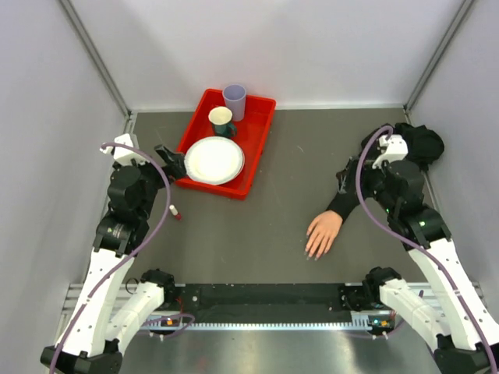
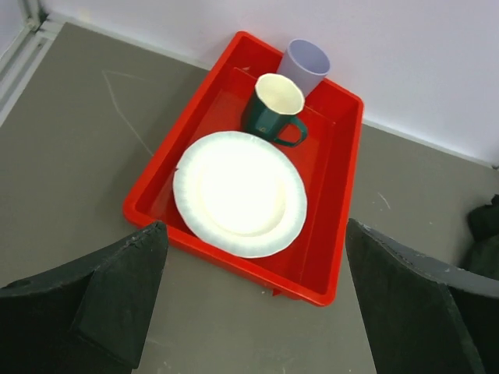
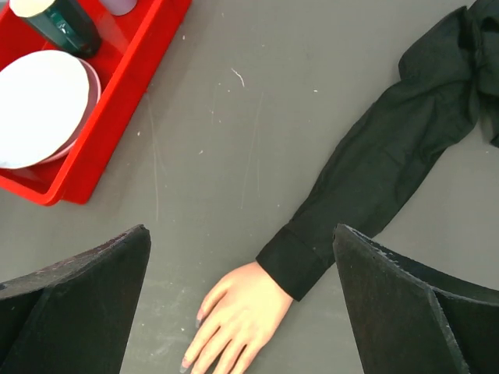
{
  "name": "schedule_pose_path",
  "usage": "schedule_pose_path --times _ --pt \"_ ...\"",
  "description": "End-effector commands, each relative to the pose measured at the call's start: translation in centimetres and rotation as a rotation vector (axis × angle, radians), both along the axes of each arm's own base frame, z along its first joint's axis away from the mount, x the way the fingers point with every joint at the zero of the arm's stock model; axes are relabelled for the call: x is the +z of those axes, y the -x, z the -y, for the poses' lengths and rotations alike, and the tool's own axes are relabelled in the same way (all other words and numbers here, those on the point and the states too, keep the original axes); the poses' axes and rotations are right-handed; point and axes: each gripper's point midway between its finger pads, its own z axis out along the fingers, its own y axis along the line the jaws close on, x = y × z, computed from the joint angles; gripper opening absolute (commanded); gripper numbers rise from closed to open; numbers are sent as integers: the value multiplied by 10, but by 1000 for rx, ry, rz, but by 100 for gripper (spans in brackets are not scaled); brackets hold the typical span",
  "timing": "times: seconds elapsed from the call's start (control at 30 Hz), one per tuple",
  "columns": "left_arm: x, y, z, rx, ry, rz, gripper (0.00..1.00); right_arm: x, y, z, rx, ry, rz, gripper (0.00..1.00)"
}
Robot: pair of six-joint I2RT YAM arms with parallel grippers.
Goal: Paint the nails
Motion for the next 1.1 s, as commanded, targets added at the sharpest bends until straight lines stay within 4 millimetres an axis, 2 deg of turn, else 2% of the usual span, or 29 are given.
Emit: schedule_pose_path --times 0.0,0.1,0.17,0.2,0.3,0.33,0.37,0.43,0.47,0.5,0.53,0.57,0.6,0.63,0.73,0.87,0.97,1.07 --pt "4 6 -18 110 30 -36 99 26 -11 -10 10 -57 76 99" --pt "-15 8 -27 172 28 -119 99 30 -14 -21 40 -80 68 99" --pt "-23 9 -32 211 33 -151 99 29 -15 -42 134 -87 60 99" --pt "-31 11 -35 233 39 -189 99 30 -19 -43 120 -78 67 99" --pt "-42 16 -41 277 32 -244 99 19 -22 -72 169 -24 28 99" --pt "-40 18 -43 287 33 -241 99 10 -28 -80 170 3 5 99" --pt "-39 19 -45 294 34 -242 99 9 -23 -99 222 1 0 99" --pt "-31 25 -47 299 42 -210 99 9 -25 -123 258 -15 10 99" --pt "-29 27 -48 303 47 -195 99 1 -25 -138 276 -10 -6 99" --pt "-21 33 -53 324 68 -154 99 2 -17 -158 321 -12 8 99" --pt "-21 37 -57 345 81 -146 99 8 -14 -175 354 -37 30 99" --pt "-24 43 -62 376 99 -138 98 -3 -15 -190 368 -42 -4 99" --pt "-28 48 -68 429 137 -140 97 4 -7 -210 421 -66 -2 99" --pt "-41 55 -72 460 137 -188 95 2 -5 -222 443 -75 -12 99" --pt "-70 59 -74 507 146 -281 90 -5 -1 -249 478 -62 -41 99" --pt "-118 51 -71 550 79 -490 78 -10 1 -250 451 -86 -51 99" --pt "-143 42 -62 542 60 -602 74 -16 2 -231 392 -51 -61 99" --pt "-163 39 -62 565 49 -651 70 -17 2 -210 336 9 -65 99"
